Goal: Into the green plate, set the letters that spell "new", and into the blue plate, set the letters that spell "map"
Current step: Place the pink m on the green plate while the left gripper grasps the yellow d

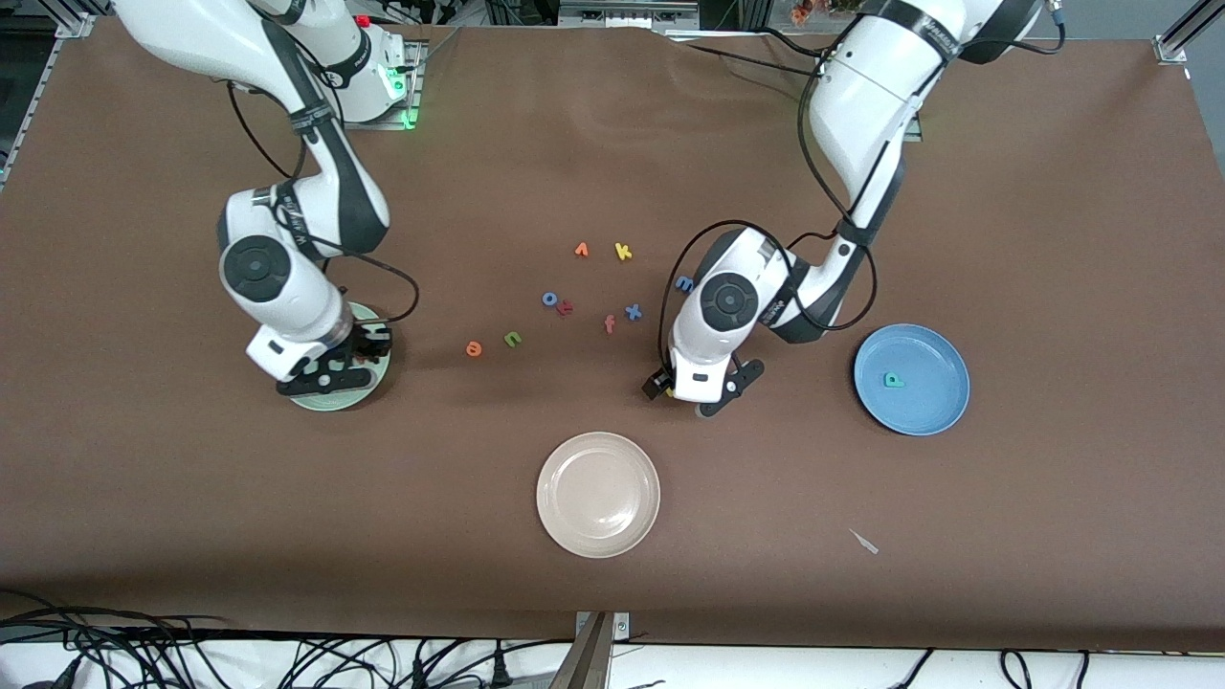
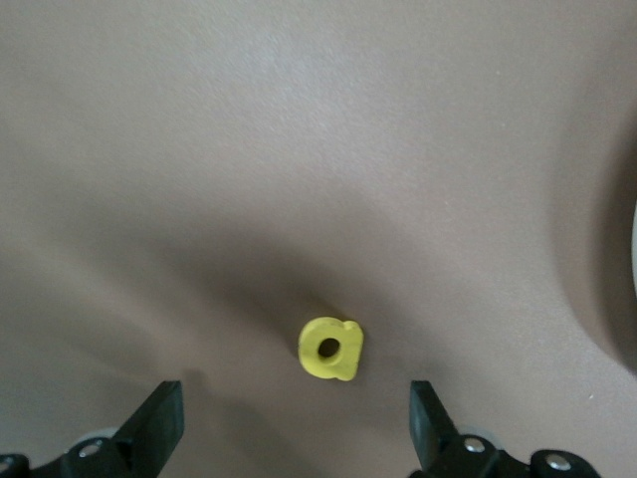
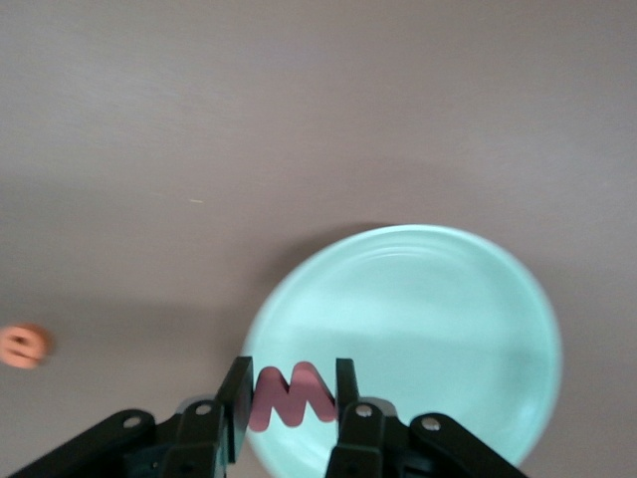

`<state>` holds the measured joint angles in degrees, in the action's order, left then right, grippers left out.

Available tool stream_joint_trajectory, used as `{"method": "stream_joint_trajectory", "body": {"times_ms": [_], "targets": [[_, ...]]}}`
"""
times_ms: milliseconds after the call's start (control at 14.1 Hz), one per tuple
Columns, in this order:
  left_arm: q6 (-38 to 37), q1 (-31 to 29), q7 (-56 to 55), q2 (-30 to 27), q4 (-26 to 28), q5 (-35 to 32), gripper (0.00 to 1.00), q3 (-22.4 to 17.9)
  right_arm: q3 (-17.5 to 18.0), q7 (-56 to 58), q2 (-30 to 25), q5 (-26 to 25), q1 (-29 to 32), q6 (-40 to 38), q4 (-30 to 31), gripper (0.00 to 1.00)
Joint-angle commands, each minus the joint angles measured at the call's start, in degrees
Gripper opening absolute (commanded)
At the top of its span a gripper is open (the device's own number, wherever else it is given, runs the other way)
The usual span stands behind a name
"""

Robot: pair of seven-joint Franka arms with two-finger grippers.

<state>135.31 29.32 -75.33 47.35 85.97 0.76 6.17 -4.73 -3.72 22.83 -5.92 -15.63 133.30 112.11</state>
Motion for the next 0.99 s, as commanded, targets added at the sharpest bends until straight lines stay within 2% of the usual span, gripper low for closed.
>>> {"method": "stream_joint_trajectory", "body": {"times_ms": [0,71,142,355,496,567,638,780,922], "targets": [[-0.2,3.9,-1.9,3.4,-4.1,-0.1,0.97,-3.9,-0.6,4.9,0.5,-0.5,3.4,3.1,2.5,0.39],[-0.2,3.9,-1.9,3.4,-4.1,-0.5,0.91,-3.9,-0.7,5.0,0.5,-0.5,3.5,5.4,4.1,0.44],[-0.2,3.8,-1.7,3.4,-4.1,-0.8,0.79,-3.8,-0.6,5.0,0.3,-0.5,3.5,6.9,5.2,0.52],[-0.2,3.6,-1.0,3.4,-4.1,-1.2,0.37,-3.9,-0.4,4.1,0.3,-0.1,3.4,6.9,5.4,0.53],[-0.3,3.4,1.2,3.4,-4.1,-3.4,0.27,-3.8,0.0,2.6,0.3,0.3,3.4,6.5,5.5,0.53],[-0.3,3.3,1.3,3.4,-4.1,-3.4,0.21,-3.8,1.4,-1.3,0.3,0.4,3.4,6.3,5.4,0.55],[-0.3,3.3,1.3,3.4,-4.1,-3.4,0.16,-3.8,3.6,-6.9,0.3,0.4,3.4,5.6,5.4,0.67],[-0.8,3.3,1.4,3.2,-4.1,-3.5,0.09,-3.9,8.2,-16.4,0.3,0.3,3.3,5.1,4.9,0.67],[-4.3,2.5,4.4,1.9,-4.2,-3.5,0.06,-3.9,10.4,-25.0,1.4,0.0,3.0,5.2,4.7,0.67]]}}
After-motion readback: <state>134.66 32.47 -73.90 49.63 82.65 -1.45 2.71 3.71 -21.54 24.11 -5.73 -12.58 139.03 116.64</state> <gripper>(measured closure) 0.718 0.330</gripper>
